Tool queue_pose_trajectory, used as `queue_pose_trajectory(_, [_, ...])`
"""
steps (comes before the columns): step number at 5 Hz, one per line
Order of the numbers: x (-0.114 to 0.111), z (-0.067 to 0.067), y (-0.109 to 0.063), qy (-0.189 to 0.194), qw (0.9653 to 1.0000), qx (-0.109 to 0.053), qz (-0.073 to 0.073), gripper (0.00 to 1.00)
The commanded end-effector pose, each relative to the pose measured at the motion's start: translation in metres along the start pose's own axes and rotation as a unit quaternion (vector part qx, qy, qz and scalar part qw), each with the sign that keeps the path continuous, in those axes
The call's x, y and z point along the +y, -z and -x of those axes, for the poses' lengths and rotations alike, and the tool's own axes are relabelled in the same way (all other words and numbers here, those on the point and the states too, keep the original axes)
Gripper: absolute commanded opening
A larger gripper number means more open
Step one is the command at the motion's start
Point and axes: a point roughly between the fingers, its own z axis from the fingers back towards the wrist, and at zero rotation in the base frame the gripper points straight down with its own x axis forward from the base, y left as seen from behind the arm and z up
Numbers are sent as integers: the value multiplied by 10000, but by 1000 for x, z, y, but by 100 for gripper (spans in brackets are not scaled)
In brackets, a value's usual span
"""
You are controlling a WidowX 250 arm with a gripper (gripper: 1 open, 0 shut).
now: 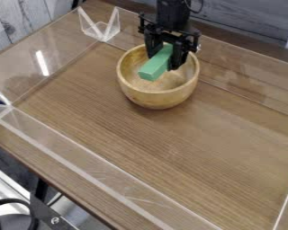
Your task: Remove the green block from inside the brown bowl and put it on the table
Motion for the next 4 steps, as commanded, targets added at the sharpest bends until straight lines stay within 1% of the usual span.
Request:
queue_pose_trajectory(1, [-5, -10, -43, 95, 9980, -627, -56, 0])
queue_pose_trajectory(3, [-39, 0, -40, 532, 9967, -605, 79, 0])
queue_pose_trajectory(4, [-63, 1, -31, 802, 9951, -556, 136, 0])
